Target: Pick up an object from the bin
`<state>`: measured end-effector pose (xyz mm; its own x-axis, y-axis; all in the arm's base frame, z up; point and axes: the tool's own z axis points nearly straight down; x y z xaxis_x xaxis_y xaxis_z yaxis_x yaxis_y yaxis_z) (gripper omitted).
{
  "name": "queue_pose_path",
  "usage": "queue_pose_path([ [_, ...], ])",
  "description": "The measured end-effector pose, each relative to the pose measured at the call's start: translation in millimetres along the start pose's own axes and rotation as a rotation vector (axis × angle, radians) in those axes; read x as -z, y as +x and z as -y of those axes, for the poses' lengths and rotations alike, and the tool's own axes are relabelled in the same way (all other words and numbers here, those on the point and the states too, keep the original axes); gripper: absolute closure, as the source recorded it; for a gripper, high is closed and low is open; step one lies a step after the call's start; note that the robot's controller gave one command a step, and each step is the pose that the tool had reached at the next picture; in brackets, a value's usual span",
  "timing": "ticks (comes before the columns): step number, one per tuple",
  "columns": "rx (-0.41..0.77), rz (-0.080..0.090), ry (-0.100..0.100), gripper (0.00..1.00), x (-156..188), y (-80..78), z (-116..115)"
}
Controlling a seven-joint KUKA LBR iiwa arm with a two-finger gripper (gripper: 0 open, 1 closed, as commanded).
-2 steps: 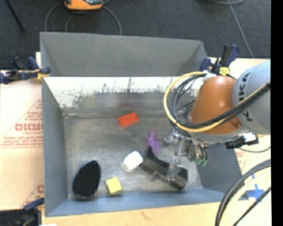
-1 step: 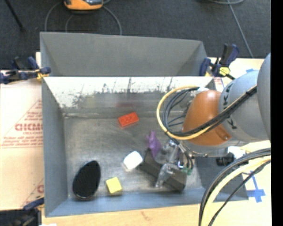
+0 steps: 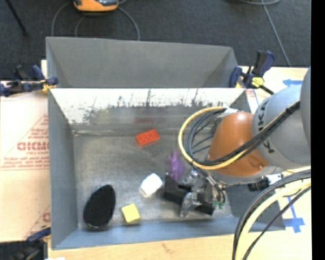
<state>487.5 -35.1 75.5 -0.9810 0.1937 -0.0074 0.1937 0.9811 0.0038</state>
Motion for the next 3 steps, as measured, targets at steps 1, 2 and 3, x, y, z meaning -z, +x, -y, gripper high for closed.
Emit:
queue_pose_path([
  [1,0.0,0.0,0.0,1.0,0.0,0.0,0.0],
  [2,0.001,0.0,0.0,1.0,1.2,0.0,0.0],
  [3,0.002,-0.004,0.002,1.0,8.2,1.2,0.5],
])
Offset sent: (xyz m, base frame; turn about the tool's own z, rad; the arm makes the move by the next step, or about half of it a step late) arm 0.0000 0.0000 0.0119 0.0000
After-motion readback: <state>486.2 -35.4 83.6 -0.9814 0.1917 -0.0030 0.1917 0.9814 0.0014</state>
